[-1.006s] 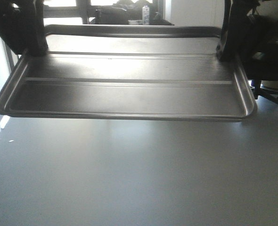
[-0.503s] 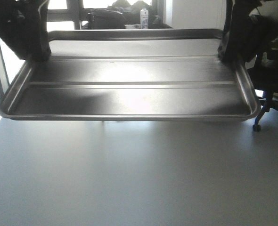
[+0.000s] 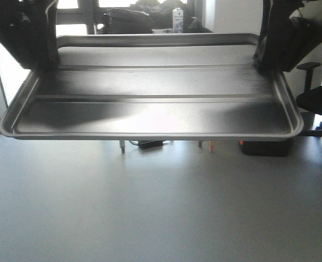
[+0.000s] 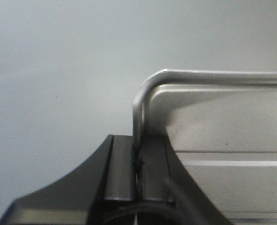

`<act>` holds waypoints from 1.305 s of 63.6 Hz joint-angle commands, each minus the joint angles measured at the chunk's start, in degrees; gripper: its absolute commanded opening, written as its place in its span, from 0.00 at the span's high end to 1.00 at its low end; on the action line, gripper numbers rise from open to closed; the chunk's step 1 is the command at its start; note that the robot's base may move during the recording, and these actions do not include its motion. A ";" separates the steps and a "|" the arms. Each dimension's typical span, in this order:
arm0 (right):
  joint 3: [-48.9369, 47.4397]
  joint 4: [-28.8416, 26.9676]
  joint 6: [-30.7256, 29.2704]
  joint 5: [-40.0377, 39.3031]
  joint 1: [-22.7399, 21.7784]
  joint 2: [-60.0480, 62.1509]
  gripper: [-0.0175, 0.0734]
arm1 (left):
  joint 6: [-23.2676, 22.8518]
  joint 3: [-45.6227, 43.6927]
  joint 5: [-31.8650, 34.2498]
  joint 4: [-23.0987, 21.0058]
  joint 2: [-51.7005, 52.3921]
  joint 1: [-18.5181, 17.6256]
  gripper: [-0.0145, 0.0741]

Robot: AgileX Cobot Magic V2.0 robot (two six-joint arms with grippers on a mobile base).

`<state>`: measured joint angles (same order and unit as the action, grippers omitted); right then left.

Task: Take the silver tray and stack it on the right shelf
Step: 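Hold the tray level with both grippers while the base drives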

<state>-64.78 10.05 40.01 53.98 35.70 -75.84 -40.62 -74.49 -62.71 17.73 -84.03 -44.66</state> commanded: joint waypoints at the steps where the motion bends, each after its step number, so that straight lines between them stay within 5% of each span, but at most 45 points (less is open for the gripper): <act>1: -2.24 1.93 -0.78 -2.38 -0.21 1.87 0.75 | 0.08 -1.72 -0.03 2.07 1.79 -0.24 0.94; 83: -2.24 1.93 -0.78 -2.23 -0.21 1.87 0.75 | 0.08 -1.72 0.07 1.43 1.79 -0.24 0.94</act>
<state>-64.78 10.15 40.01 54.12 35.70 -75.84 -40.62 -74.49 -62.49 17.35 -84.14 -44.66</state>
